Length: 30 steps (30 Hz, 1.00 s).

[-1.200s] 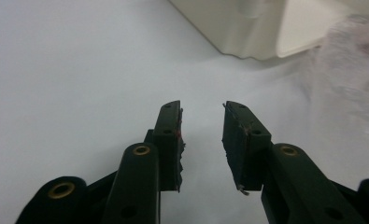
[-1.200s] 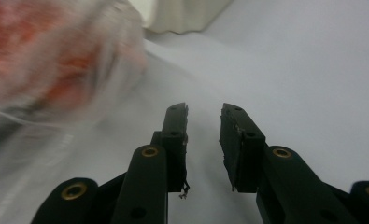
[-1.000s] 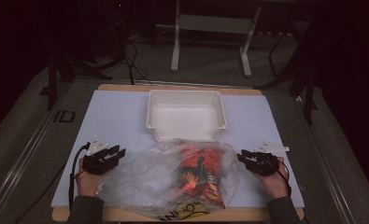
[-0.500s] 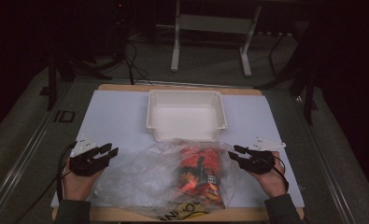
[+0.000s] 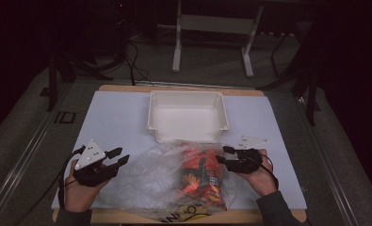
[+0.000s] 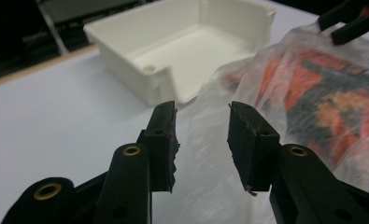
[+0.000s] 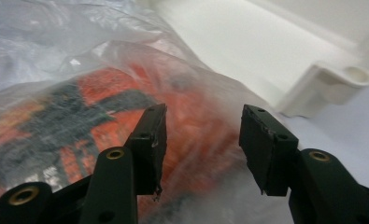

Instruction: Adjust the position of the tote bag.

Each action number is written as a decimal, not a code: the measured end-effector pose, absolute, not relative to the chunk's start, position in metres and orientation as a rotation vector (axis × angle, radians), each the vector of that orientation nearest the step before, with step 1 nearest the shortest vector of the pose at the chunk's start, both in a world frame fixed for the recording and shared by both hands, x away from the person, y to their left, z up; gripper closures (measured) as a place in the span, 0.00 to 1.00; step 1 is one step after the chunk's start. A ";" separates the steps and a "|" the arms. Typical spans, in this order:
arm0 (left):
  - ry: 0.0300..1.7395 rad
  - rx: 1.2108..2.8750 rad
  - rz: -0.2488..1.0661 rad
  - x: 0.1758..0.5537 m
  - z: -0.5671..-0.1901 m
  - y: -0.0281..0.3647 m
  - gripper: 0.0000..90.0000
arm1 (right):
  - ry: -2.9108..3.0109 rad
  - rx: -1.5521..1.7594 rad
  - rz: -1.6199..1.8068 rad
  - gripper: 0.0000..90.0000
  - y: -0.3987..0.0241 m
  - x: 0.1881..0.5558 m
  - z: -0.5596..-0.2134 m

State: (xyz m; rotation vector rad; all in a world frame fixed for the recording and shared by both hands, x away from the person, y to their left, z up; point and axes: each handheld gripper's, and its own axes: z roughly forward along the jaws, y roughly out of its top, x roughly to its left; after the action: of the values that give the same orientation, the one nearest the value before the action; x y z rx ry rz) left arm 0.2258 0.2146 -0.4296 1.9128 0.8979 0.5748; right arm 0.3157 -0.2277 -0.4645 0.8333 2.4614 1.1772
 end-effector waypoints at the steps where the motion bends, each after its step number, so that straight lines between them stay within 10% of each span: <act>1: 0.888 1.909 0.563 0.225 -0.429 0.213 0.69 | 2.477 0.837 1.179 0.56 -0.225 0.316 -0.466; 5: 0.846 1.945 0.532 0.220 -0.432 0.202 0.68 | 2.512 0.838 1.171 0.57 -0.216 0.319 -0.471; 12: 0.839 2.048 0.464 0.223 -0.458 0.183 0.68 | 2.519 0.826 1.145 0.97 -0.214 0.322 -0.473; 30: 1.024 2.235 0.553 0.249 -0.512 0.174 0.78 | 2.392 0.963 1.164 1.00 -0.253 0.328 -0.472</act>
State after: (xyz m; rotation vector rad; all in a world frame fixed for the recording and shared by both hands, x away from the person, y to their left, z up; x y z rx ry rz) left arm 0.2489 0.1744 -0.5122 2.2349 1.0243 0.5526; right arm 0.3282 -0.2532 -0.4719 0.9633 2.3917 1.1642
